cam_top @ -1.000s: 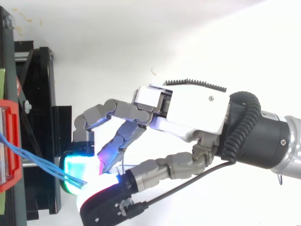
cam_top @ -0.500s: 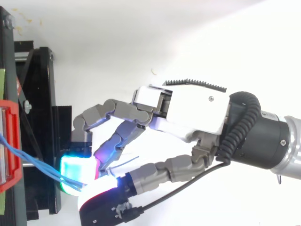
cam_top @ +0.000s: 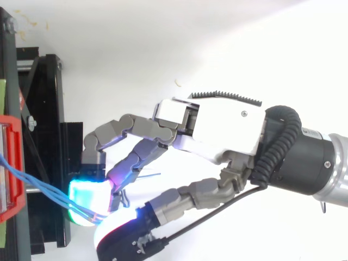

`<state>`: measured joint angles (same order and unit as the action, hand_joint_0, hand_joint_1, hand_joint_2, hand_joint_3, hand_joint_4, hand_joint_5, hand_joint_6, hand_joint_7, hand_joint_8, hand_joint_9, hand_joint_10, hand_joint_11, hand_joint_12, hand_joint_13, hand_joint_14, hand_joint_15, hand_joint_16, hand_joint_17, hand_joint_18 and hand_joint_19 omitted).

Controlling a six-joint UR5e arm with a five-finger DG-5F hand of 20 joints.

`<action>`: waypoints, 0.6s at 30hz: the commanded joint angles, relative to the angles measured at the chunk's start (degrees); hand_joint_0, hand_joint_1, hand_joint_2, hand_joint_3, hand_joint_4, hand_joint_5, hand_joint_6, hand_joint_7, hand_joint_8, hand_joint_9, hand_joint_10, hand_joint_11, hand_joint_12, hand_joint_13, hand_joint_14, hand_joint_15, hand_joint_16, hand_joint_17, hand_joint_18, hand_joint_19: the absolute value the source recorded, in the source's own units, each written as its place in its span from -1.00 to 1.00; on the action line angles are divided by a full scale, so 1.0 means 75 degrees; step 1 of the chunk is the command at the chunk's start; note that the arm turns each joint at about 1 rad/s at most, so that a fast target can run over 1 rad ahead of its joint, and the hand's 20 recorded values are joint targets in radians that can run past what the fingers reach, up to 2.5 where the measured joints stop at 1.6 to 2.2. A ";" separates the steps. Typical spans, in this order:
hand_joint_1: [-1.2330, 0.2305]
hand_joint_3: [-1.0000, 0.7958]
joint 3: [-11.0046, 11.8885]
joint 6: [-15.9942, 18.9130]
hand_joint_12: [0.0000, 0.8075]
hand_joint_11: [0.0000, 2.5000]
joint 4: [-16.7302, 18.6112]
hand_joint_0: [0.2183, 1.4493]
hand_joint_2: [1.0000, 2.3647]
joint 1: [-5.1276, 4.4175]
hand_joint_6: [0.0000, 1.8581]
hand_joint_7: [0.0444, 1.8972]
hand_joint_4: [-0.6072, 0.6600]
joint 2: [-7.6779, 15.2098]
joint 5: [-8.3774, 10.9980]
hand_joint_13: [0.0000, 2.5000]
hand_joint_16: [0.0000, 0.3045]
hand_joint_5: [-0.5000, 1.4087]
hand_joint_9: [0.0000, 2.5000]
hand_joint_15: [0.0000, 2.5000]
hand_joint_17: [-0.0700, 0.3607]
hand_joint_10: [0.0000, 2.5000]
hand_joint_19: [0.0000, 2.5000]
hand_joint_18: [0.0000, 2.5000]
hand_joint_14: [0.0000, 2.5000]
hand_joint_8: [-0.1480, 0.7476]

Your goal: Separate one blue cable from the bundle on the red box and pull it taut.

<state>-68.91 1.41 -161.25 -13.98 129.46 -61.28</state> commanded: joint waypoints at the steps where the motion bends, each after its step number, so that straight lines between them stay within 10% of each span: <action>1: -0.62 -0.44 0.0000 0.0000 -0.11 -0.52 -0.0004 -0.03 -1.00 -0.0011 -0.07 0.11 0.12 0.0000 0.0003 -0.30 -0.69 -0.70 -0.37 -0.67 -0.18 -0.99 -0.58 -0.40 -0.99 0.01; 18: -0.29 -0.43 0.0000 0.0000 -0.07 -0.50 -0.0039 -0.37 -1.00 -0.0011 -0.12 0.15 0.10 0.0000 0.0003 -0.24 -0.68 -0.65 -0.24 -0.65 -0.17 -0.99 -0.50 -0.36 -0.99 0.08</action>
<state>-68.91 1.41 -161.54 -13.99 129.46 -61.26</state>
